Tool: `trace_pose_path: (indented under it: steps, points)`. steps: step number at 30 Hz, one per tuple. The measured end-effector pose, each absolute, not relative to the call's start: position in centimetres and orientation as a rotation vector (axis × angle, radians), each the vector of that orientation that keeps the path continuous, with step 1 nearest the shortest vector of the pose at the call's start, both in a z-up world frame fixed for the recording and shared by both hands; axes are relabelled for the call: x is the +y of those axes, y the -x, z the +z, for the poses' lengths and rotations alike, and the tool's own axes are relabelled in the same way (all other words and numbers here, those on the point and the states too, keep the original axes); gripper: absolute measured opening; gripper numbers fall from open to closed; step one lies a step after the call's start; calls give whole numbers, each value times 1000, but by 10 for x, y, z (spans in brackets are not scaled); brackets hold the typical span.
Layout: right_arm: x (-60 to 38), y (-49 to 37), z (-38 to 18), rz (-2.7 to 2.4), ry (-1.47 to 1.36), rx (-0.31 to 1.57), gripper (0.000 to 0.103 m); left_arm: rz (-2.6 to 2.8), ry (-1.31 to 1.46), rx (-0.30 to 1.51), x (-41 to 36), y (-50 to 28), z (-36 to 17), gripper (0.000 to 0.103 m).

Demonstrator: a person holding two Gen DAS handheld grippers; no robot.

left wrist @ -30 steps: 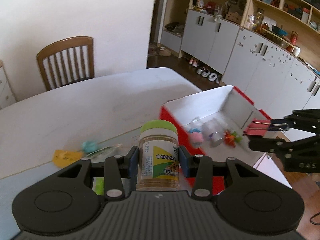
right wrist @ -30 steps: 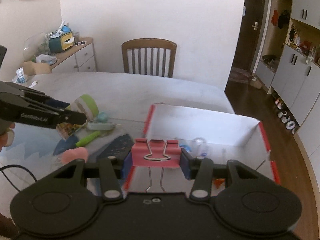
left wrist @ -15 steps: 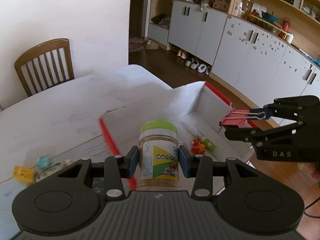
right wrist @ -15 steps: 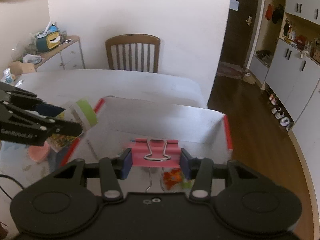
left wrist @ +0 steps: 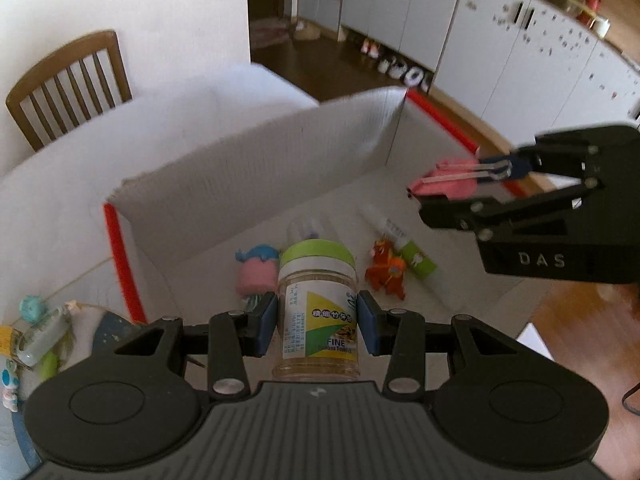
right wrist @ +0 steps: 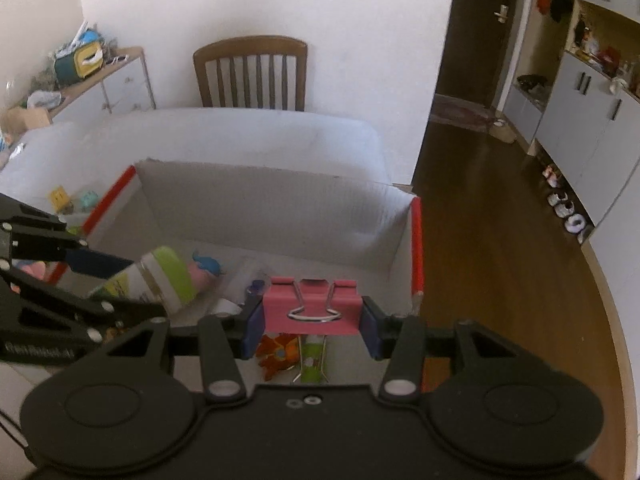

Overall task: Organize rigid objects
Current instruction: 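Carry the jar and binder clip with both grippers over the shoebox, then lower and release the jar with the left gripper while the right releases the clip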

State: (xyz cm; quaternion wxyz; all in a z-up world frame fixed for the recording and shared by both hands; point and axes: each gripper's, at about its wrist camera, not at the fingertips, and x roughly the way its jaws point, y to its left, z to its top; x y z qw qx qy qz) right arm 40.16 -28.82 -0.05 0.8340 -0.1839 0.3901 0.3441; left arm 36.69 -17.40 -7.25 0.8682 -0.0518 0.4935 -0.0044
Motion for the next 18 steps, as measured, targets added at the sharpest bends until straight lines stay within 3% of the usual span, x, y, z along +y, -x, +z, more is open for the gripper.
trace_pose_path:
  steps: [18]
  points:
    - [-241, -438, -44, 766, 559, 945, 48, 25, 131, 1208, -174, -403, -118, 41]
